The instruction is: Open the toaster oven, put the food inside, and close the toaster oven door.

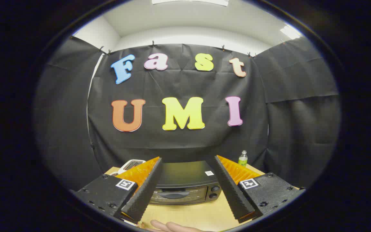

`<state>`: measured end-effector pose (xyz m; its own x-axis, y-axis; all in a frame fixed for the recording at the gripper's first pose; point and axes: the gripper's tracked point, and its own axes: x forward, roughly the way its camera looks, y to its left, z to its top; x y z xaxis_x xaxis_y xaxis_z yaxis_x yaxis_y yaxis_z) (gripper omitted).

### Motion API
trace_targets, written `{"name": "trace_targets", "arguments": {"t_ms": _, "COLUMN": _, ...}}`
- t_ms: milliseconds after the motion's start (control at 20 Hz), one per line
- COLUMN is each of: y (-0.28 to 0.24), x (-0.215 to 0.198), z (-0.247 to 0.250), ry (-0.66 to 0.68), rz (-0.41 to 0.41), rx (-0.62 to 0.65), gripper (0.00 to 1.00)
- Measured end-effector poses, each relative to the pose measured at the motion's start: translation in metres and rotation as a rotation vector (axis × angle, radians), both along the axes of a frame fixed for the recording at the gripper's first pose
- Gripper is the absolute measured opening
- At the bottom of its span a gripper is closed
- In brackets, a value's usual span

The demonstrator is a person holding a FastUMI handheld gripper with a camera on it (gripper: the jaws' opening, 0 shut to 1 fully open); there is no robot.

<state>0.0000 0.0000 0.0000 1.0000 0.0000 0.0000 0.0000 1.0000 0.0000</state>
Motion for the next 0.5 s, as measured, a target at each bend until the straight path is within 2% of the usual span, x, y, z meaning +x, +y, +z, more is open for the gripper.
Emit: {"name": "trace_targets", "arguments": {"t_ms": 500, "y": -0.002, "x": 0.015, "z": -0.014, "ry": 0.001, "rz": 0.006, "rx": -0.014, "gripper": 1.00}}
